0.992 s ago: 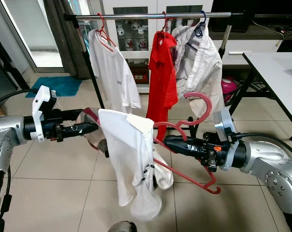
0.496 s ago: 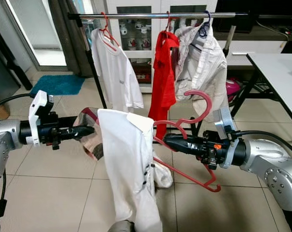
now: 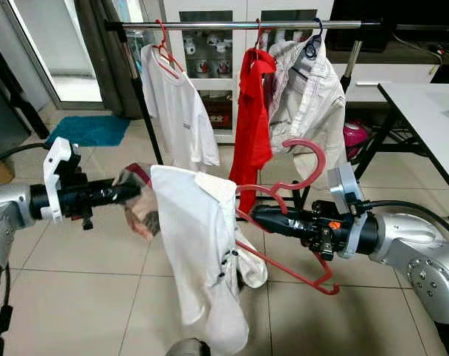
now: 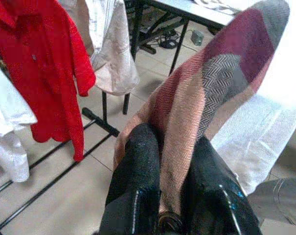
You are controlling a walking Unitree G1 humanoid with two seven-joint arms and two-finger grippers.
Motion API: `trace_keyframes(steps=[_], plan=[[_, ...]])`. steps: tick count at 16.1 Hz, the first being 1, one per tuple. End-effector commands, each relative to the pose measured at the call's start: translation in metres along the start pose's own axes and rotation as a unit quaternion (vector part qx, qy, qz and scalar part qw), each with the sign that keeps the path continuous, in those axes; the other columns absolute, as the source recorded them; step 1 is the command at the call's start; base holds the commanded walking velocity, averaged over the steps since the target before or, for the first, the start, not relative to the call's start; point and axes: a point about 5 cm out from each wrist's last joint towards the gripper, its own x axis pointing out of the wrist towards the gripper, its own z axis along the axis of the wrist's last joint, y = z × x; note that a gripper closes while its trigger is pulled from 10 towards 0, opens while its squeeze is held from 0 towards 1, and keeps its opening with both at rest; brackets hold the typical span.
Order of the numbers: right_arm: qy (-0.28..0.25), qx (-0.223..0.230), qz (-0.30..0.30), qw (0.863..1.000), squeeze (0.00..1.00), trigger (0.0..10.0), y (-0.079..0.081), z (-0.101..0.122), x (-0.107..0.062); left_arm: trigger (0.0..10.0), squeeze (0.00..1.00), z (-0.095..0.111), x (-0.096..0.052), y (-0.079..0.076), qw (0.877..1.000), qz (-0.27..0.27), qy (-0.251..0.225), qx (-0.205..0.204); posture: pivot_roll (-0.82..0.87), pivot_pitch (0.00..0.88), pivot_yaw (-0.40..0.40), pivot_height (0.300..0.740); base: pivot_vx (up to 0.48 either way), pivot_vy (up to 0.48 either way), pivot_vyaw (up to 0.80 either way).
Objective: Hang hanger
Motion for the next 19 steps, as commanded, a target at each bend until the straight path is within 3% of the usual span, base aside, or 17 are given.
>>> trace_keyframes(steps=[1,3,7,13,14,15,16,19], plan=[[-0.014,-0.012,0.004,1.0,0.0,10.0,0.0,0.008,-0.002,0.0,0.0,0.005,-0.003,0.003,1.0,0.016,-0.01,0.006,-0.02,0.0,0.092,0.74,0.0,0.0,0.0],[-0.014,-0.012,0.002,1.0,0.0,10.0,0.001,0.008,-0.003,0.0,0.0,0.006,-0.004,0.006,0.999,0.035,-0.024,0.008,-0.02,0.0,0.093,0.74,0.0,0.0,0.0],[-0.02,-0.009,-0.007,1.0,0.0,10.0,-0.001,0.008,-0.005,0.0,0.0,0.012,-0.009,0.023,0.985,0.149,-0.088,0.019,-0.01,0.0,0.092,0.74,0.0,0.0,0.0],[-0.024,-0.009,-0.008,1.0,0.0,10.0,-0.002,0.008,-0.003,0.0,0.0,-0.005,-0.01,0.023,0.98,0.188,-0.063,0.029,-0.01,0.0,0.092,0.74,0.0,0.0,0.0],[-0.024,-0.009,-0.008,1.0,0.0,10.0,-0.001,0.008,-0.003,10.0,0.0,-0.005,-0.007,0.021,0.983,0.17,-0.06,0.026,-0.01,0.0,0.093,0.74,0.0,0.0,0.0],[-0.022,-0.011,-0.009,1.0,0.0,10.0,-0.001,0.008,-0.003,10.0,0.0,-0.003,-0.006,0.017,0.988,0.139,-0.055,0.028,-0.01,0.0,0.096,0.74,0.0,0.0,0.0],[-0.021,-0.014,-0.012,1.0,0.0,10.0,-0.002,0.008,-0.002,10.0,1.0,-0.002,-0.008,0.016,0.99,0.129,-0.049,0.033,-0.01,0.0,0.098,0.74,0.0,0.0,0.0],[-0.016,-0.029,-0.044,0.998,0.0,10.0,-0.008,0.01,-0.004,10.0,1.0,0.011,-0.033,0.024,0.99,0.126,-0.033,0.045,-0.01,0.0,0.104,0.74,0.0,0.0,0.0]])
